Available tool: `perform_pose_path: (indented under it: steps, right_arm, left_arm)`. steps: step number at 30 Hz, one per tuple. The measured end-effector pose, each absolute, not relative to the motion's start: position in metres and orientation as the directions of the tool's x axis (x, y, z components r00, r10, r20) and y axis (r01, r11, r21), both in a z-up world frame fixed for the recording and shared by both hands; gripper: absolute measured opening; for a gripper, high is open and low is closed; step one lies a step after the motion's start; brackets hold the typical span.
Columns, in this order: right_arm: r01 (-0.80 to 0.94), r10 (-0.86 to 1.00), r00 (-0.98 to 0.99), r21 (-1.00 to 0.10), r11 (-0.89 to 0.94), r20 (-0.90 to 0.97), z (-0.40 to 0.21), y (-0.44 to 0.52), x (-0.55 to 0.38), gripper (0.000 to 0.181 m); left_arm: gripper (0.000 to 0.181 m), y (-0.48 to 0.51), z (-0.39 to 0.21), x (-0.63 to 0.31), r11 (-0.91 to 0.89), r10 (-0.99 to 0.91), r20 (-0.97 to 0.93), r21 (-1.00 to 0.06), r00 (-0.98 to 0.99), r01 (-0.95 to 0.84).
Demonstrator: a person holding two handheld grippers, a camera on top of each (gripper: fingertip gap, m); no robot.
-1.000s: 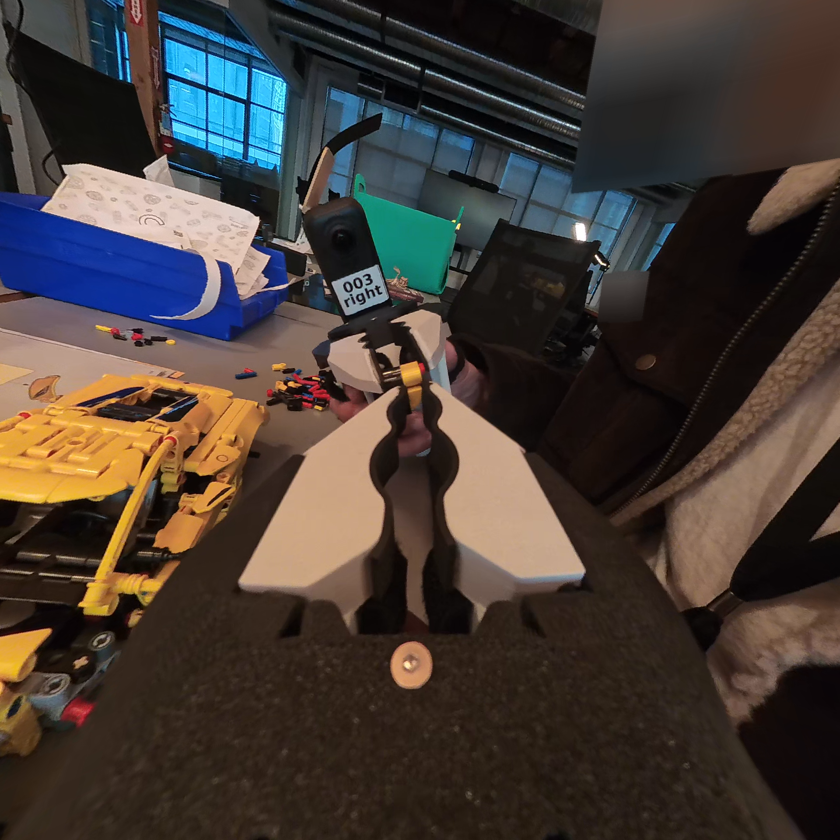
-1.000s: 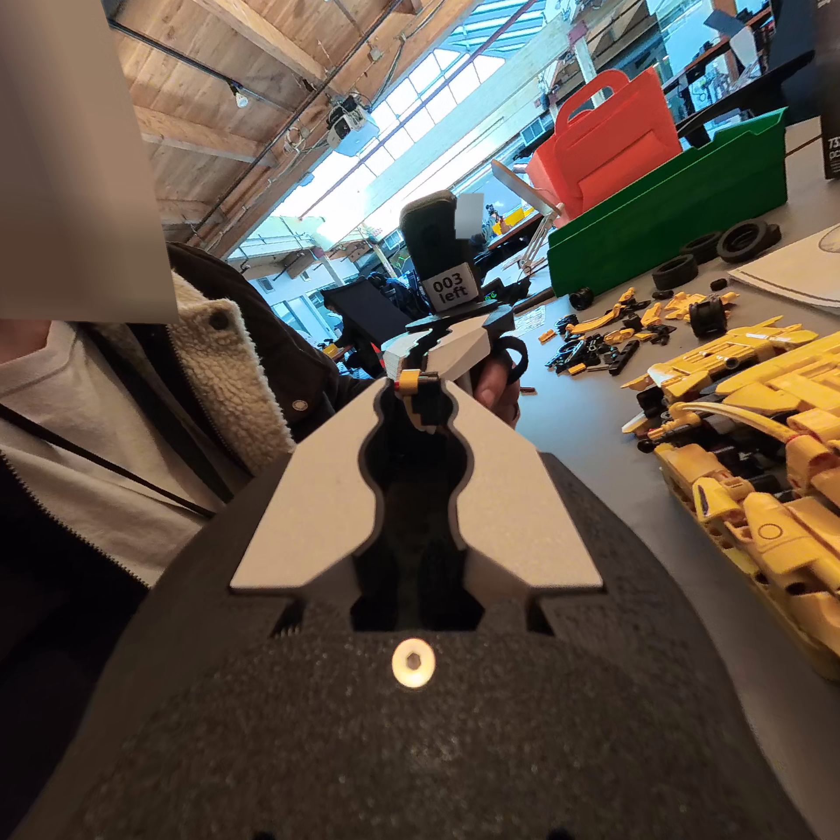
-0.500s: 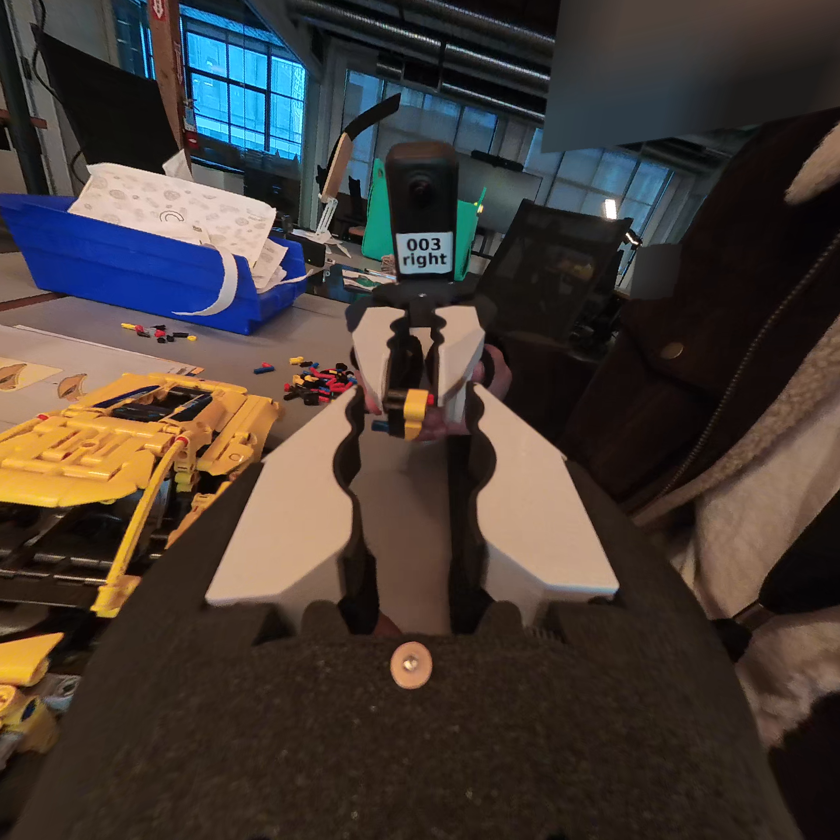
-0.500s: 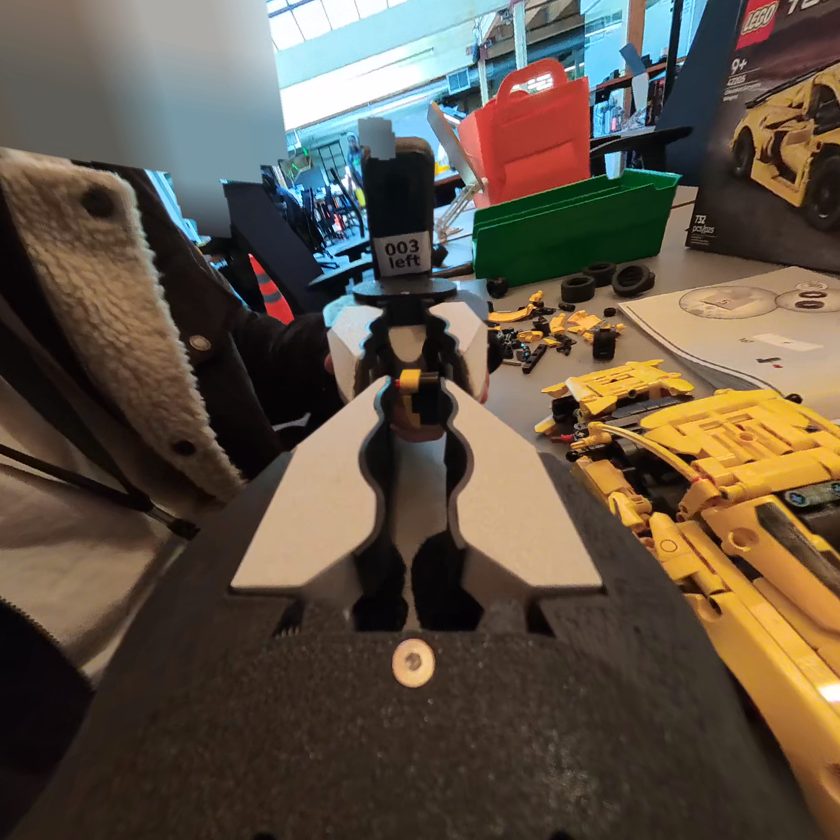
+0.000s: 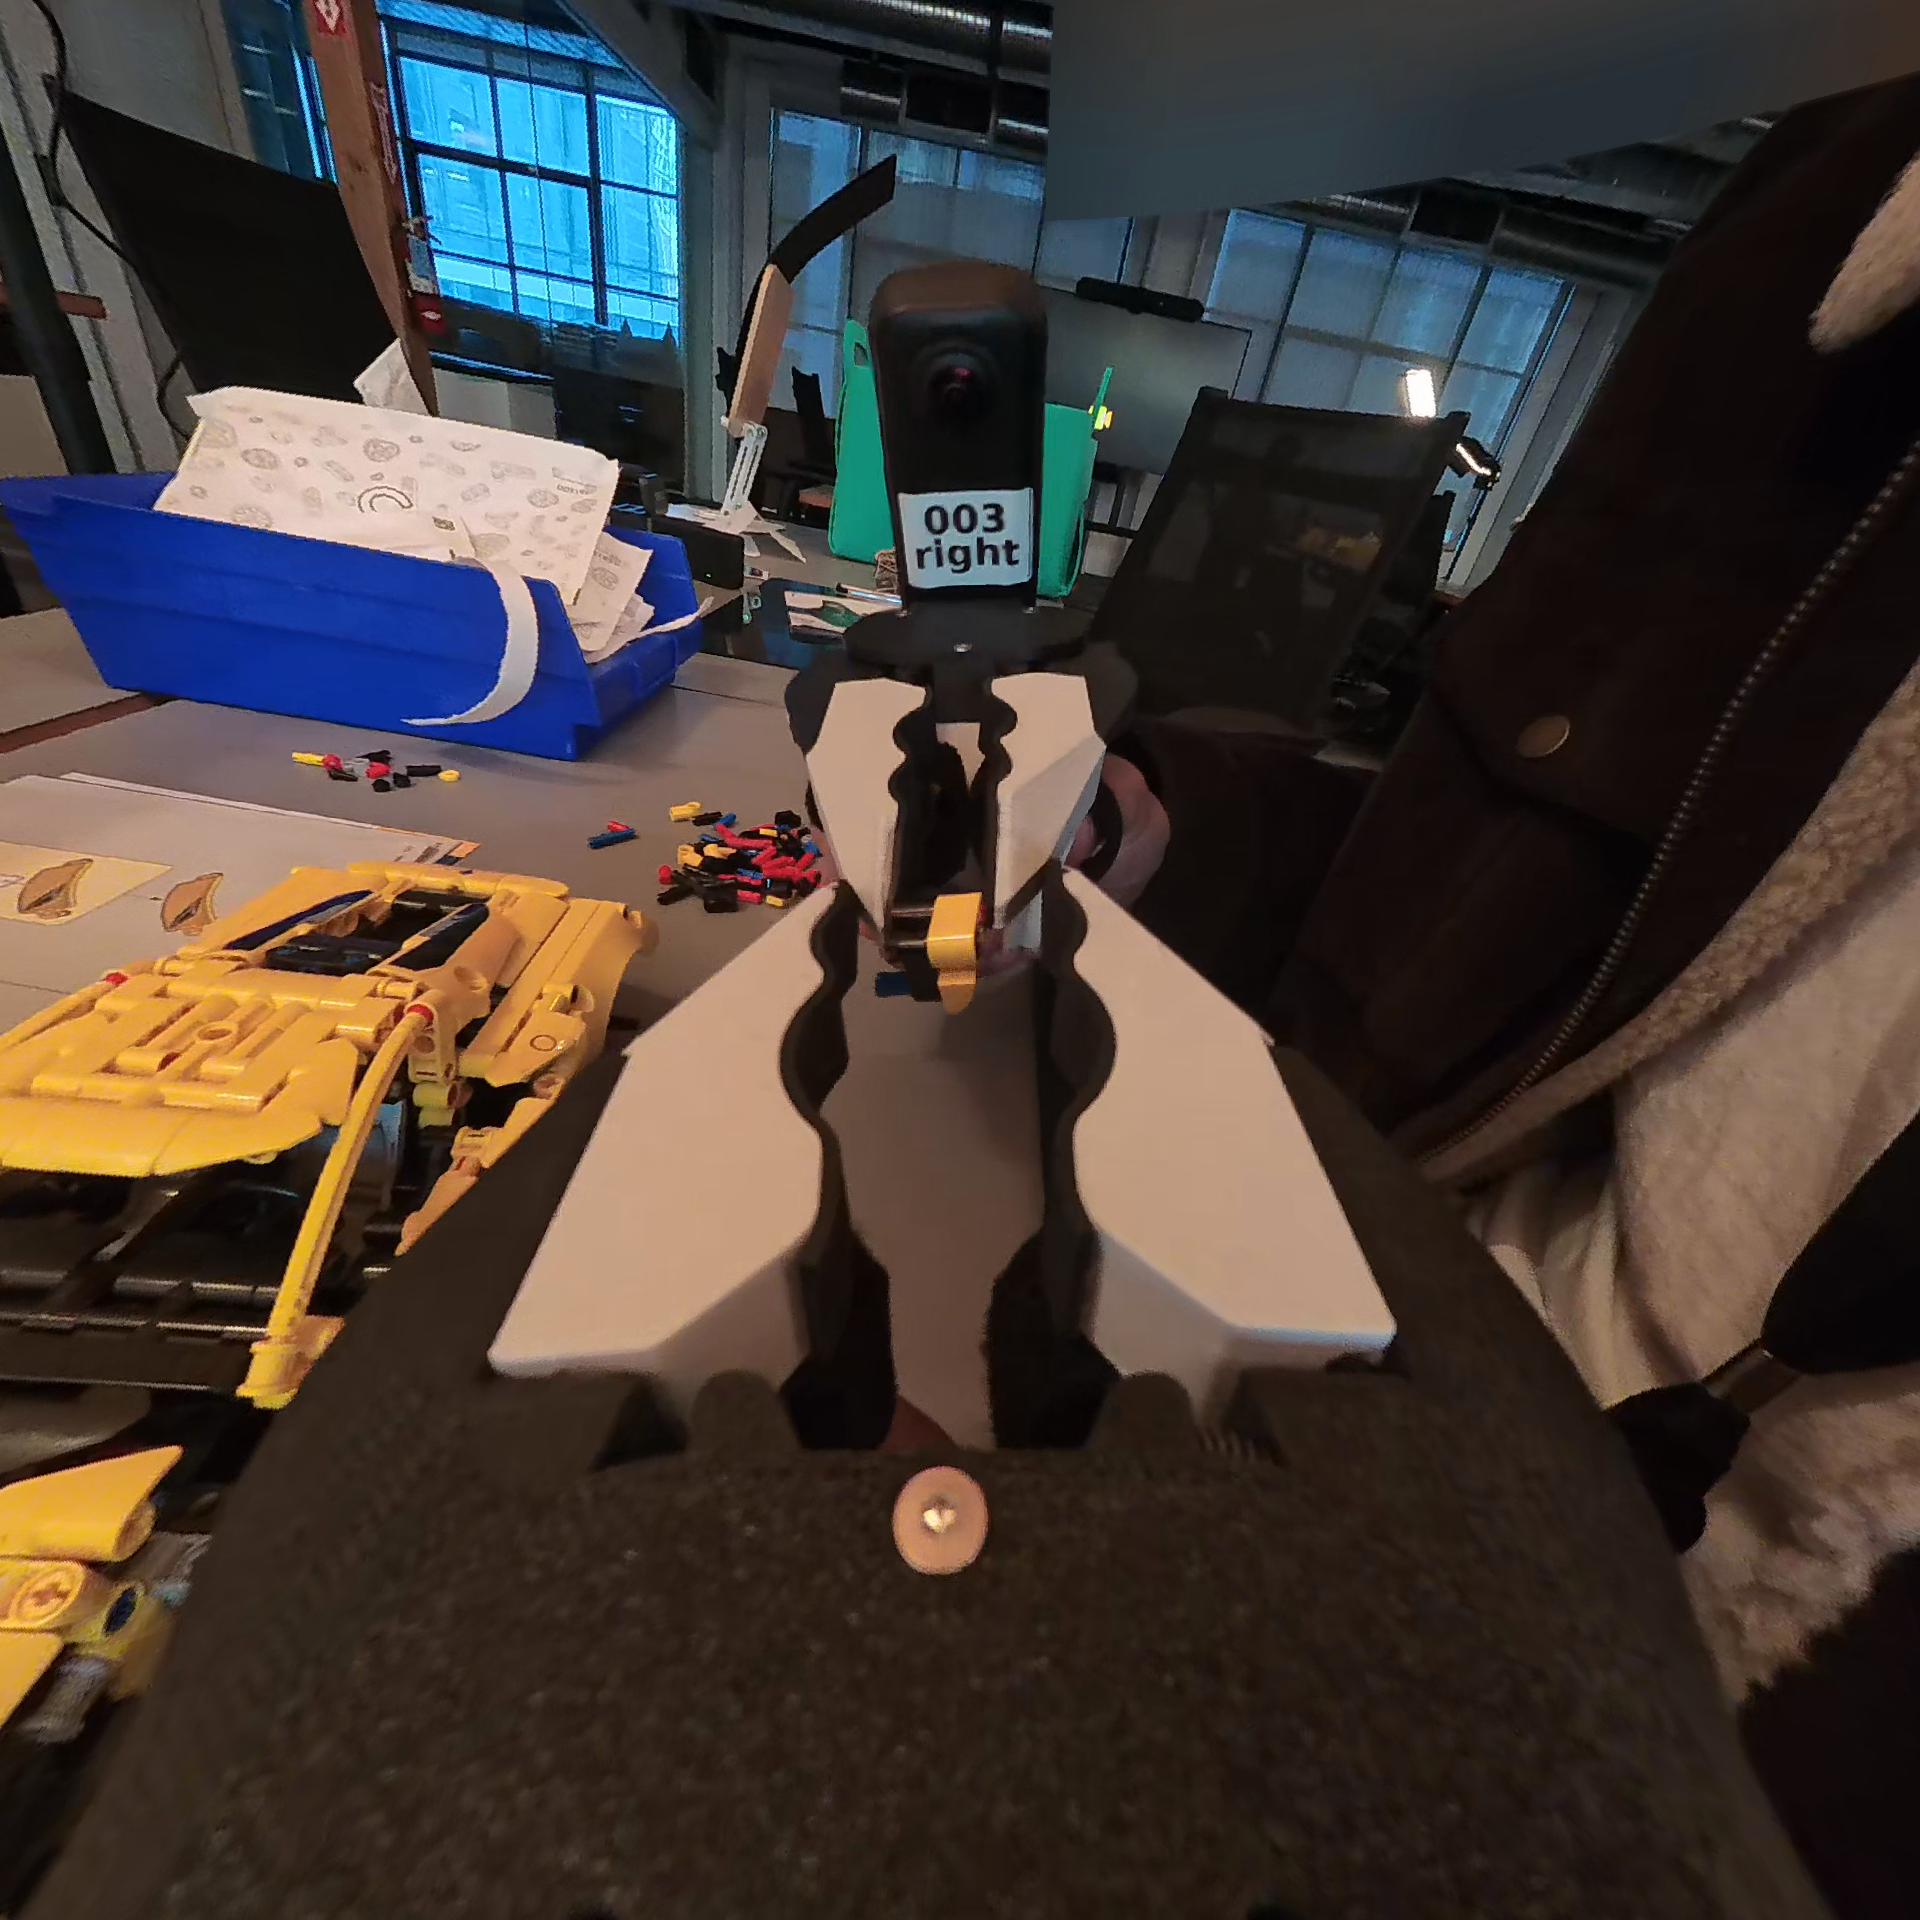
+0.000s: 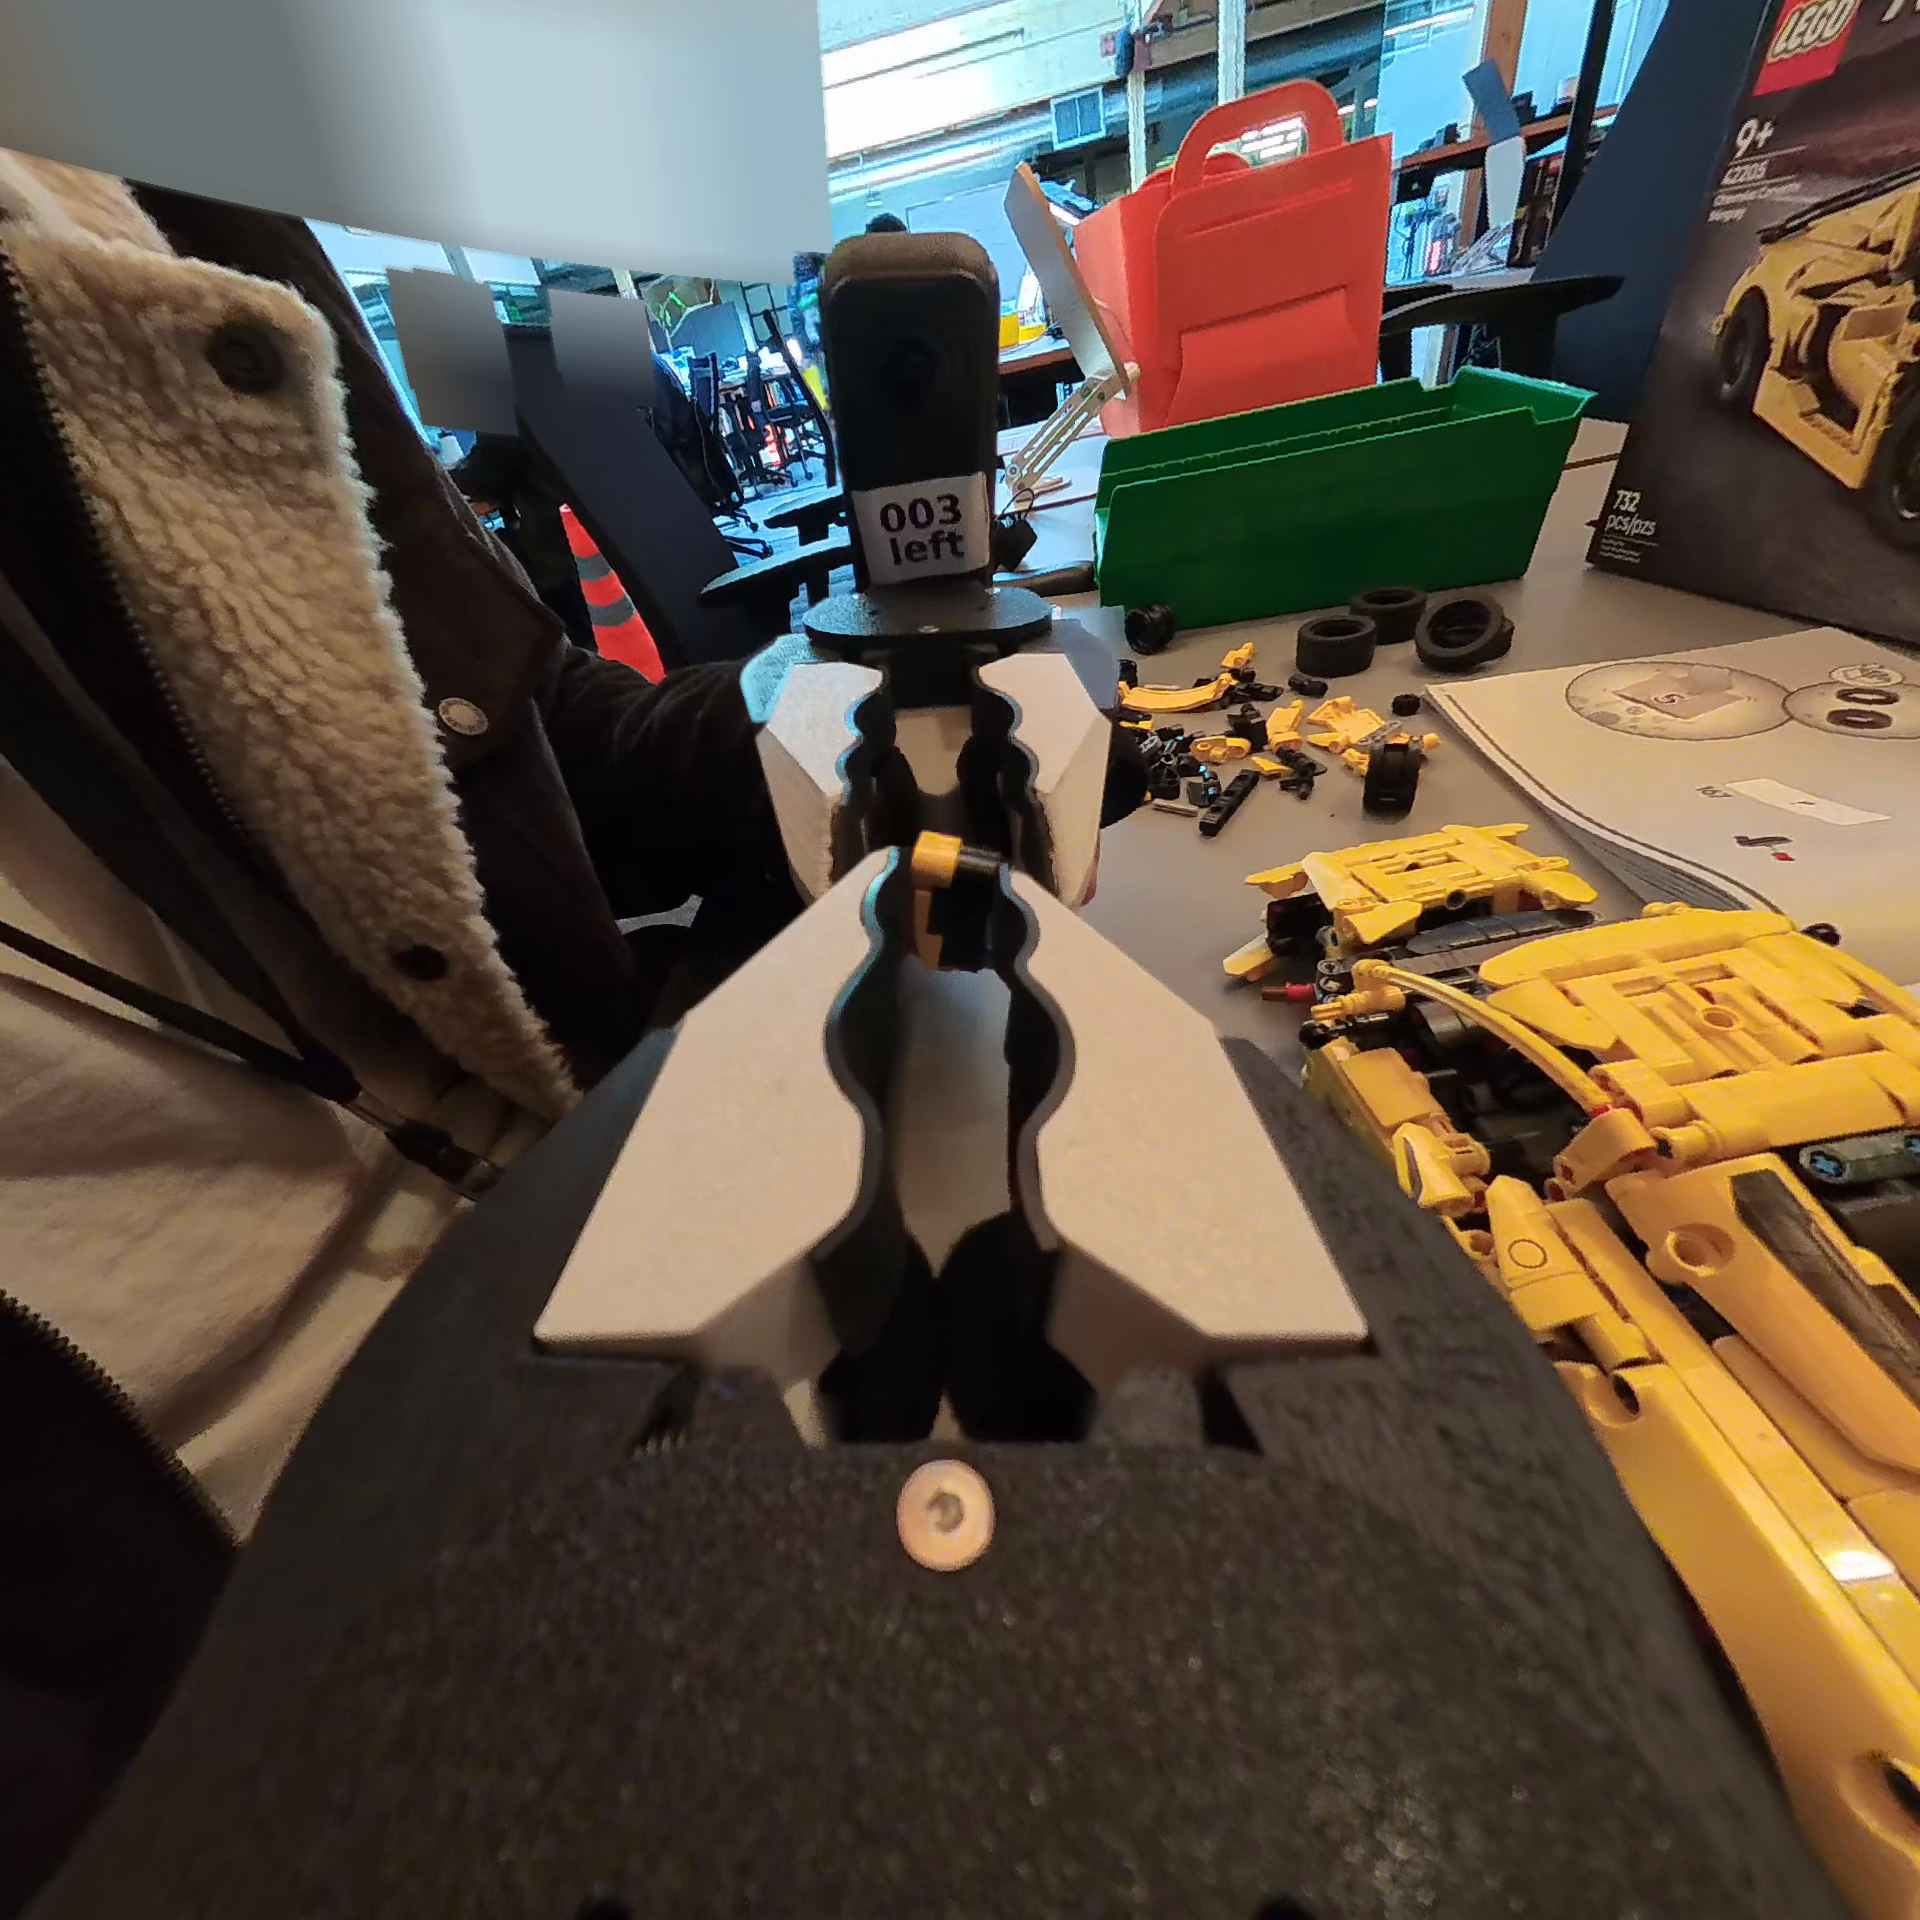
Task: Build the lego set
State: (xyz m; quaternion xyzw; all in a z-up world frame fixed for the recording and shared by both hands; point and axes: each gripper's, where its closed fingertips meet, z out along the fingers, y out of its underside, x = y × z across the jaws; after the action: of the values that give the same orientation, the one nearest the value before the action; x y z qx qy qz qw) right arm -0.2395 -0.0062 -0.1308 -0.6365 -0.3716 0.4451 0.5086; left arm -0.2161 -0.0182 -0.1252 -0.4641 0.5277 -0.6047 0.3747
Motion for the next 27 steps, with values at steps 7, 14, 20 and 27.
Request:
perform_pose_path:
  steps: [7, 14, 20, 27]
  right_arm:
    - [-0.043, 0.915, 0.315, -0.967, -0.252, -0.252, -0.128, -0.001, -0.237, 0.014]
    - [-0.283, 0.87, 0.184, -0.872, -0.399, -0.458, -0.107, 0.003, -0.216, 0.013]
    - [-0.203, 0.865, 0.192, -0.881, -0.427, -0.463, -0.12, 0.001, -0.228, 0.014]
    - [-0.118, 0.858, 0.4, -0.946, -0.301, -0.323, -0.133, 0.018, -0.224, 0.026]
  left_arm:
    - [0.037, -0.013, -0.123, -0.214, -0.2, -0.94, 0.2, -0.979, -0.277, -0.028]
    - [0.019, -0.007, -0.121, -0.218, -0.27, -0.92, 0.266, -0.963, -0.289, -0.026]
    - [0.017, -0.005, -0.122, -0.219, -0.303, -0.908, 0.3, -0.952, -0.293, -0.038]
    - [0.006, 0.014, -0.132, -0.219, -0.389, -0.891, 0.394, -0.919, -0.227, -0.068]
